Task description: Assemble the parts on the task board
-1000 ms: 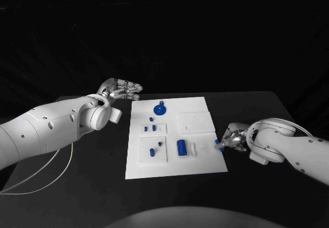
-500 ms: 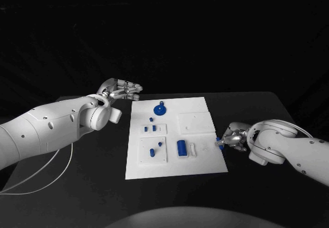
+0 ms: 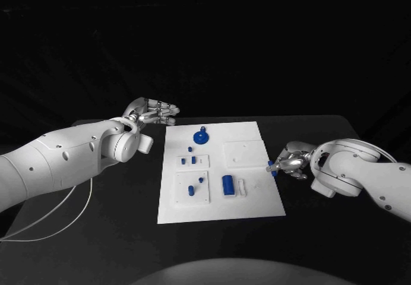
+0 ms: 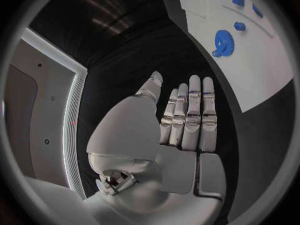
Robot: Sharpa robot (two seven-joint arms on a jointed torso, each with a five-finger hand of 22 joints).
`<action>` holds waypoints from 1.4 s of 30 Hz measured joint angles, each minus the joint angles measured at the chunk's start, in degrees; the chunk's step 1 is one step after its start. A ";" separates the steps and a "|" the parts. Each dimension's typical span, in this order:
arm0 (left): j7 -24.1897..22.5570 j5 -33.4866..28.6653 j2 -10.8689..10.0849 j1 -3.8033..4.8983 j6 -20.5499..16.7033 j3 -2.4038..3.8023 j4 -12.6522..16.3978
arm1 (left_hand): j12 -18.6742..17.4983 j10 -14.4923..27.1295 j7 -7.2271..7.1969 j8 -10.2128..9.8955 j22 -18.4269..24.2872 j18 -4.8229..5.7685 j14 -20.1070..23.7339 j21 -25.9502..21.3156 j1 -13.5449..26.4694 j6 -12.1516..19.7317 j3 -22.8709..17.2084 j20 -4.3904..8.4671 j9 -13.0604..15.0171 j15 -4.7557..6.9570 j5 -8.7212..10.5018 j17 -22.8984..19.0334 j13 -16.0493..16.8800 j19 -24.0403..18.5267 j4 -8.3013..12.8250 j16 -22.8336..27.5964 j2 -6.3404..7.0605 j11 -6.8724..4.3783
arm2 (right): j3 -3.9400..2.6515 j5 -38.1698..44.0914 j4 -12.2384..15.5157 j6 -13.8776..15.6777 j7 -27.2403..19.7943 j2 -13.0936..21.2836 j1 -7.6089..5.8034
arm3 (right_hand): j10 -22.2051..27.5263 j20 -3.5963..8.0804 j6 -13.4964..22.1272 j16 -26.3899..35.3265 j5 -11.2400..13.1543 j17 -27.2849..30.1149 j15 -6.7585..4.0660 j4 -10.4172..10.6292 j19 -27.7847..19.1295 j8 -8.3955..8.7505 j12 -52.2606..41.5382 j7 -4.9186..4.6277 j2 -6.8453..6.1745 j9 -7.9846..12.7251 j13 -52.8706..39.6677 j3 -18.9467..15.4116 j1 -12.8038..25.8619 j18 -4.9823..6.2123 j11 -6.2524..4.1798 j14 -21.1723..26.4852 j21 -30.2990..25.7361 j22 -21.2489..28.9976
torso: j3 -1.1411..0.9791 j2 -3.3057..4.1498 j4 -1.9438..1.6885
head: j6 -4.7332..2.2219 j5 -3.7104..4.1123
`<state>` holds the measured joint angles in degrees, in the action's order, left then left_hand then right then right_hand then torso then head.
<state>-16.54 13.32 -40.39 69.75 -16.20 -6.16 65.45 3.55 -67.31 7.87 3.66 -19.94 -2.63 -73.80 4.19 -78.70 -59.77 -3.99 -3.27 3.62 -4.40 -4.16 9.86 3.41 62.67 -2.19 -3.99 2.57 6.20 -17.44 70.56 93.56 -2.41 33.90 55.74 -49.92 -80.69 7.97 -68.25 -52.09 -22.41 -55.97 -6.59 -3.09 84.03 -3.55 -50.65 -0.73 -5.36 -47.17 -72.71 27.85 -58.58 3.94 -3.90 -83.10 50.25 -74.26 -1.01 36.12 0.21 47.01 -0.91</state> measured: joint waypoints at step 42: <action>0.25 -0.02 0.63 -0.01 0.78 0.01 -0.11 | 0.00 0.21 0.21 0.00 0.50 0.00 0.00 0.00 0.23 0.21 0.31 0.00 0.00 0.00 0.00 0.03 0.00 0.00 0.01 0.00 -0.23 0.21 | 3.26 0.23 1.16 -0.58 1.80 -8.61 2.11 | -0.10 0.00 -0.12 1.12 -1.69 0.72 0.09 -1.51 0.00 -0.43 1.67 -0.09 0.17 0.32 0.97 -1.51 -0.18 -0.04 0.13 -0.08 -1.01 0.33 | 0.03 0.02 0.01 | 0.68 -1.35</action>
<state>-16.29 13.30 -39.77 69.74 -15.42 -6.15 65.34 3.55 -67.10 8.08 3.66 -19.44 -2.63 -73.80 4.19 -78.47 -59.56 -3.68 -3.27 3.62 -4.40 -4.16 9.88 3.41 62.67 -2.18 -3.99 2.33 6.41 -14.18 70.79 94.72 -2.99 35.69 47.13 -47.82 -80.78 7.97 -68.37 -50.97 -24.10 -55.25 -6.50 -4.60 84.03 -3.98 -48.98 -0.82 -5.19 -46.85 -71.73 26.35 -58.76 3.91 -3.78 -83.18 49.23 -73.94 -0.98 36.14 0.22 47.69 -2.26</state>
